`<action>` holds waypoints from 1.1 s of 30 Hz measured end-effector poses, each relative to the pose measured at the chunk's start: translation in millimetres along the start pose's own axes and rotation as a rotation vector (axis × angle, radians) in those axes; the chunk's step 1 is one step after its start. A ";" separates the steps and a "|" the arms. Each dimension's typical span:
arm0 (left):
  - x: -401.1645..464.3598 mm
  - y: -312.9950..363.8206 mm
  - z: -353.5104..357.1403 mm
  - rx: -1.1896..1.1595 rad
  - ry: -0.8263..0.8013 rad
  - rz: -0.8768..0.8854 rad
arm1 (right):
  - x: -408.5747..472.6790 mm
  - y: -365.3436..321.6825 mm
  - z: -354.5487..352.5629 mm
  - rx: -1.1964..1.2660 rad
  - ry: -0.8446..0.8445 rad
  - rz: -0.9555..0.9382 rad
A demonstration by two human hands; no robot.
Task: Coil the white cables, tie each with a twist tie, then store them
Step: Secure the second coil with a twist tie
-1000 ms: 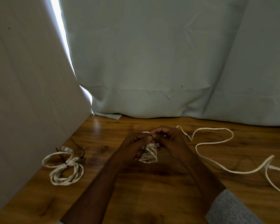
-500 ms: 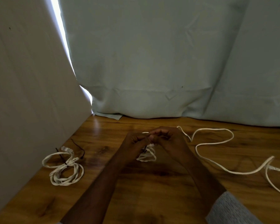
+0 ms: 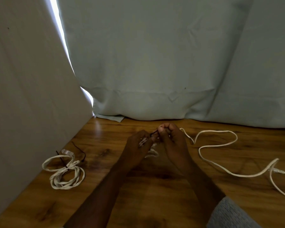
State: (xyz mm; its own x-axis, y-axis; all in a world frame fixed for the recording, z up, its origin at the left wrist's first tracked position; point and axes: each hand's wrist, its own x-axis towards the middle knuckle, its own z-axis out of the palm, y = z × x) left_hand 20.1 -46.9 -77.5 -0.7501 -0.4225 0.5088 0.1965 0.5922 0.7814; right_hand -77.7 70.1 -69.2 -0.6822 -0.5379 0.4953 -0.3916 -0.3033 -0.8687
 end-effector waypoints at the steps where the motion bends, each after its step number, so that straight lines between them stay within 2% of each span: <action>1: -0.9 0.4 0.7 0.029 0.002 0.012 | 0.2 0.8 0.4 0.021 0.008 0.011; 6: -3.2 0.5 0.2 -0.072 -0.005 -0.035 | 0.9 1.6 0.6 0.079 0.017 0.037; 11: -1.6 -2.6 0.5 0.025 0.057 0.071 | 3.0 -0.8 4.1 0.213 0.067 0.111; 15: 0.8 -2.4 -4.0 0.026 0.070 0.031 | 2.1 -2.5 3.1 0.293 0.092 0.162; 18: -0.9 -2.3 -6.5 -0.059 0.044 -0.062 | 1.5 -3.3 3.3 0.246 0.075 0.171; 22: -0.5 -0.4 -6.9 -0.088 0.045 -0.164 | -0.6 -7.4 5.8 0.060 0.012 0.093; 25: 1.9 -1.3 -8.1 -0.125 0.070 -0.241 | -3.1 -13.1 9.6 0.052 0.004 0.055; 29: 2.9 -6.4 -8.3 -0.122 0.115 -0.274 | -4.8 -16.0 11.0 0.100 0.034 0.042; 33: 4.9 -0.8 -6.7 -0.100 0.080 -0.243 | -6.2 -14.6 15.2 0.049 0.045 0.021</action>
State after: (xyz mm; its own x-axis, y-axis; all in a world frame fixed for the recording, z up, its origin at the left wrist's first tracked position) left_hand 20.5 -54.0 -73.3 -0.7312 -0.5992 0.3260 0.0814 0.3979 0.9138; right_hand -58.3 65.9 -59.7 -0.7173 -0.5092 0.4756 -0.3466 -0.3314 -0.8775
